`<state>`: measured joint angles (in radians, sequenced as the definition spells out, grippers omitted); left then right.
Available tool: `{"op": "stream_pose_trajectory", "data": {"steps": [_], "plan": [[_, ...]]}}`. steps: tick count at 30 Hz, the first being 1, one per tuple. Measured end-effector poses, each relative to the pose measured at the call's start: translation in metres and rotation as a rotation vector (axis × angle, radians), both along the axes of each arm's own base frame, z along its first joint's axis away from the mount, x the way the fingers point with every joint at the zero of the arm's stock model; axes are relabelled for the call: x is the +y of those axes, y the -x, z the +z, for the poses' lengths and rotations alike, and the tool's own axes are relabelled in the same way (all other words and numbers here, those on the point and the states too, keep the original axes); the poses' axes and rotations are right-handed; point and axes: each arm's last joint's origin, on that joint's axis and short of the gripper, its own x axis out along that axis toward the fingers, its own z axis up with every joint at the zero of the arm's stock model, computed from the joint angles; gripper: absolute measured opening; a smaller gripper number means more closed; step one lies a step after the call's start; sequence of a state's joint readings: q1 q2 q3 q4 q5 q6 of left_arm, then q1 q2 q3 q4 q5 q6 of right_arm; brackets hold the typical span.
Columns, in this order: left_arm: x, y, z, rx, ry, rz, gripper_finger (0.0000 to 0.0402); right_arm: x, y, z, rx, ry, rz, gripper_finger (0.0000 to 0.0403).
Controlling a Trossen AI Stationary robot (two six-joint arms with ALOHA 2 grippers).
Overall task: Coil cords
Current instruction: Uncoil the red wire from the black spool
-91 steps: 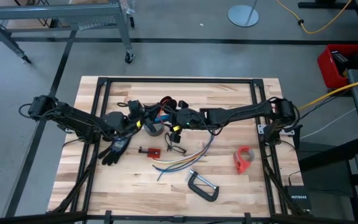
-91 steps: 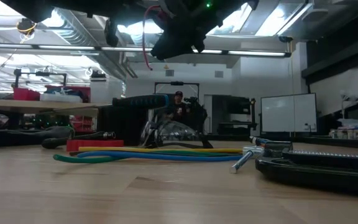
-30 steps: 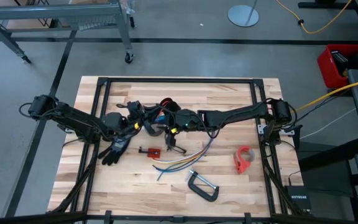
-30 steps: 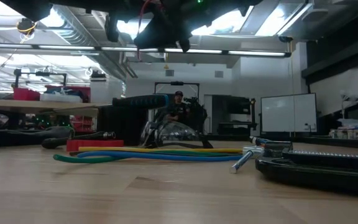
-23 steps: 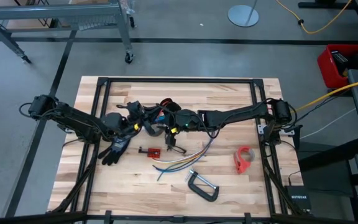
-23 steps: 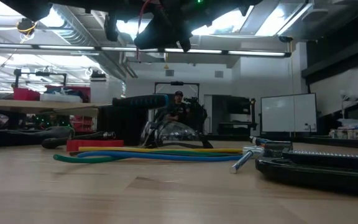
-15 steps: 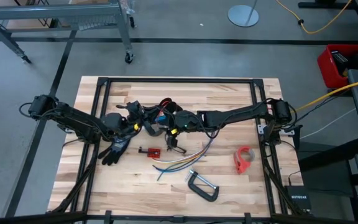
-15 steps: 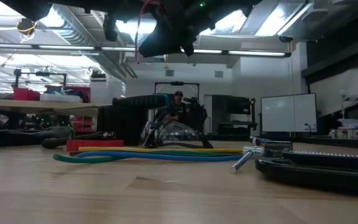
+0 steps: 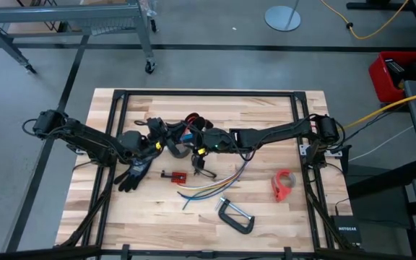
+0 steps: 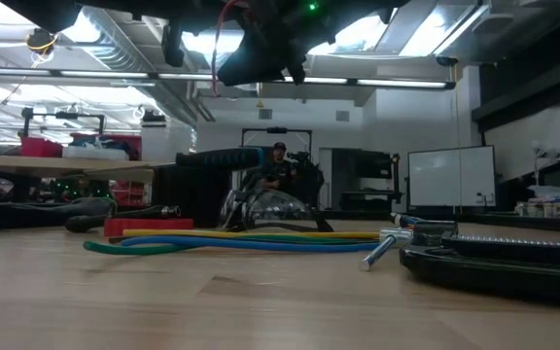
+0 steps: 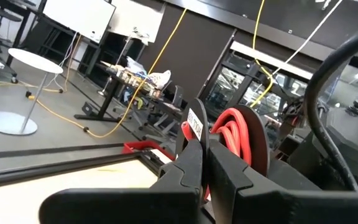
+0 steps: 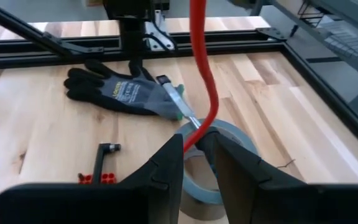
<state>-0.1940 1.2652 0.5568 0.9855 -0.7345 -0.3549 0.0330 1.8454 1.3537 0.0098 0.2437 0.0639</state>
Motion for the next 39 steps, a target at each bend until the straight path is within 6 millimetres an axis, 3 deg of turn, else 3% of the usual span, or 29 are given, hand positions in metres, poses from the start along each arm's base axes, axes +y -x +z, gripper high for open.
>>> {"op": "stream_pose_trajectory", "data": {"steps": [11, 21, 28, 39], "plan": [[-0.001, 0.000, 0.001, -0.026, 0.024, -0.021, 0.0000, -0.001, -0.005, 0.013, -0.136, 0.014, -0.004, 0.0090], [-0.001, 0.000, 0.001, -0.025, 0.024, -0.021, 0.0000, -0.001, -0.006, 0.013, -0.147, 0.013, 0.001, 0.0088], [-0.001, 0.000, 0.001, -0.017, 0.013, -0.017, 0.0000, 0.001, -0.006, 0.014, -0.150, -0.002, 0.044, 0.0014], [-0.001, 0.000, 0.000, 0.042, -0.069, 0.003, 0.0000, 0.002, -0.006, 0.013, -0.147, -0.020, 0.078, 0.0006]]}}
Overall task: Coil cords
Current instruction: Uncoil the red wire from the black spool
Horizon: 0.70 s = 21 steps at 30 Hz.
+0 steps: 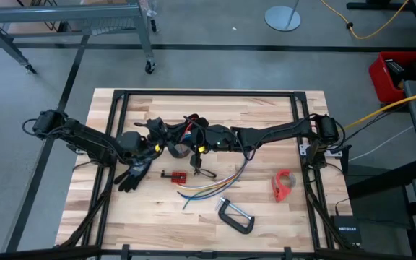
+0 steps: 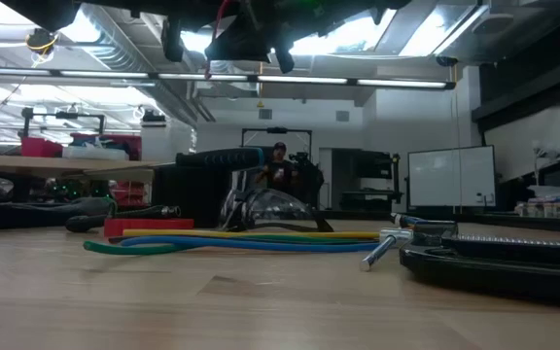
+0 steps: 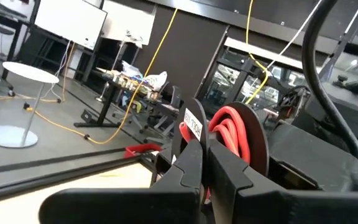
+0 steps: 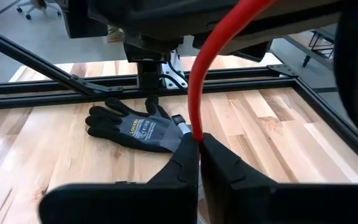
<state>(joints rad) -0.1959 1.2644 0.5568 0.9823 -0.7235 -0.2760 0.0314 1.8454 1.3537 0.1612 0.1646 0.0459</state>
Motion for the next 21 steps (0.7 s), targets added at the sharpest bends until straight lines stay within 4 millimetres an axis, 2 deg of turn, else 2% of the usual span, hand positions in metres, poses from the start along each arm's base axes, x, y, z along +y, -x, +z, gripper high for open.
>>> {"op": "stream_pose_trajectory", "data": {"steps": [14, 21], "plan": [[0.000, 0.000, -0.002, 0.140, -0.190, 0.060, 0.0000, 0.005, 0.000, 0.000, 0.012, -0.077, 0.130, 0.0001], [-0.001, -0.002, -0.012, 0.258, -0.203, 0.078, 0.0000, 0.007, 0.006, -0.001, 0.146, -0.122, 0.205, 0.0001]]}}
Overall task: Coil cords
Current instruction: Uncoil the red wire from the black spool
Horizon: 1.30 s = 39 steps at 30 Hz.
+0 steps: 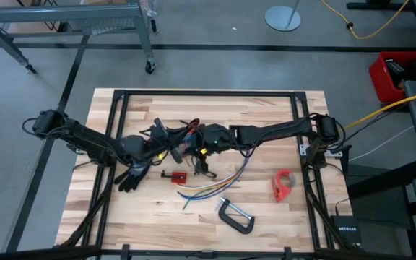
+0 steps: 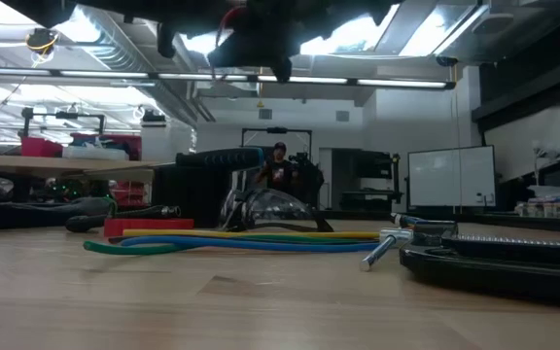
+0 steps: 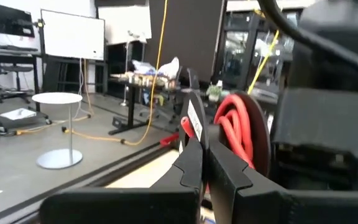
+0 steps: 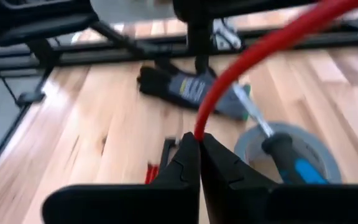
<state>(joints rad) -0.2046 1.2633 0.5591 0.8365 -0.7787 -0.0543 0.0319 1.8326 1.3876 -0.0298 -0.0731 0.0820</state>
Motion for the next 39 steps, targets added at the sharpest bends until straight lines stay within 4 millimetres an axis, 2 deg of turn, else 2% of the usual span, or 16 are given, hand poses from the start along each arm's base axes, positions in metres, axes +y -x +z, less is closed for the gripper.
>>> {"op": "stream_pose_trajectory", "data": {"steps": [5, 15, 22, 32, 35, 39], "plan": [[-0.004, 0.000, -0.006, 0.069, -0.012, 0.008, 0.0000, 0.000, 0.009, 0.006, 0.058, 0.011, 0.012, 0.0000], [-0.007, 0.004, -0.029, 0.212, 0.060, 0.086, 0.0001, 0.001, 0.017, 0.025, 0.009, 0.021, 0.042, 0.0000], [-0.015, 0.007, -0.036, 0.244, 0.112, 0.056, 0.0001, -0.003, 0.022, 0.031, 0.019, 0.091, -0.028, 0.0000], [-0.038, 0.013, -0.035, 0.219, 0.125, -0.006, 0.0001, -0.031, 0.048, 0.031, 0.235, 0.241, -0.264, 0.0000], [-0.041, 0.015, -0.032, 0.196, 0.109, 0.036, 0.0001, -0.033, 0.055, 0.024, 0.332, 0.234, -0.270, 0.0000], [-0.042, 0.016, -0.026, 0.154, 0.084, 0.107, 0.0001, -0.029, 0.061, 0.018, 0.416, 0.190, -0.195, 0.0000]]}}
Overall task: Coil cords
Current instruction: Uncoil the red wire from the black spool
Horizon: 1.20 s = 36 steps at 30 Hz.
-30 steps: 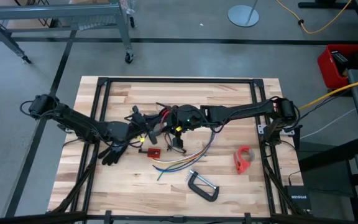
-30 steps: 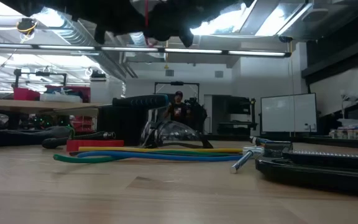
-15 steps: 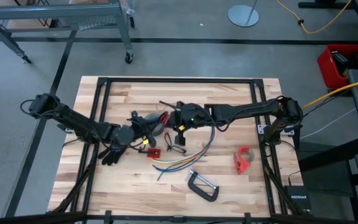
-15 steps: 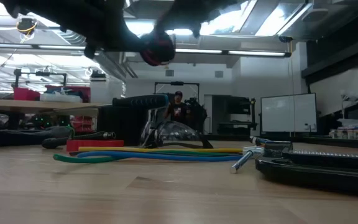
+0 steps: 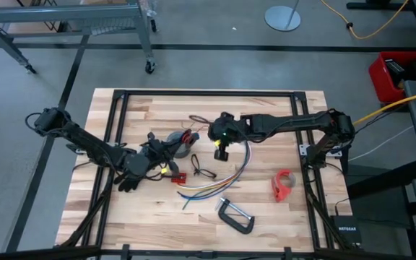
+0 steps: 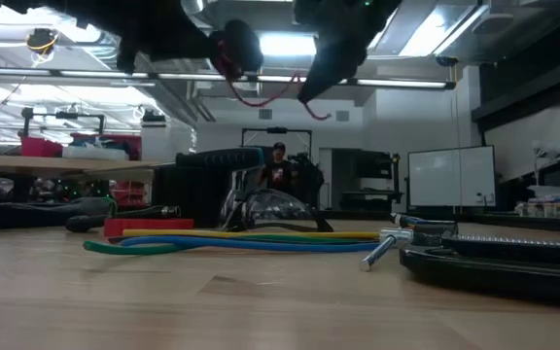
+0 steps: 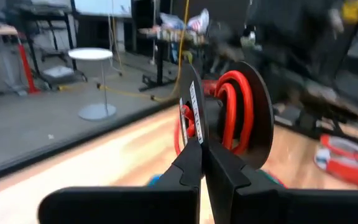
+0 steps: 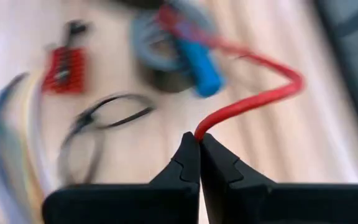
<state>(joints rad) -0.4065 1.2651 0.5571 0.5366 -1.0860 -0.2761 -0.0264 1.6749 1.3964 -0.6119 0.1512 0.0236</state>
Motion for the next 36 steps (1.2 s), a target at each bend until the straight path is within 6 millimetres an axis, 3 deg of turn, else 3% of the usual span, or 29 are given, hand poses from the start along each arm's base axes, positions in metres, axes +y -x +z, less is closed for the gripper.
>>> {"op": "stream_pose_trajectory", "data": {"steps": [9, 22, 29, 36], "plan": [[0.001, 0.000, 0.021, -0.101, -0.065, 0.027, 0.0001, 0.023, -0.002, 0.002, -0.034, -0.266, 0.255, 0.0000], [0.017, -0.004, 0.023, -0.095, -0.084, 0.114, 0.0000, 0.071, -0.007, 0.017, -0.183, -0.519, 0.645, 0.0000], [0.019, -0.005, 0.023, -0.095, -0.084, 0.122, 0.0000, 0.075, -0.008, 0.018, -0.194, -0.520, 0.663, 0.0003], [0.017, -0.004, 0.022, -0.086, -0.089, 0.111, 0.0000, 0.072, -0.009, 0.016, -0.199, -0.420, 0.571, 0.0055]]}}
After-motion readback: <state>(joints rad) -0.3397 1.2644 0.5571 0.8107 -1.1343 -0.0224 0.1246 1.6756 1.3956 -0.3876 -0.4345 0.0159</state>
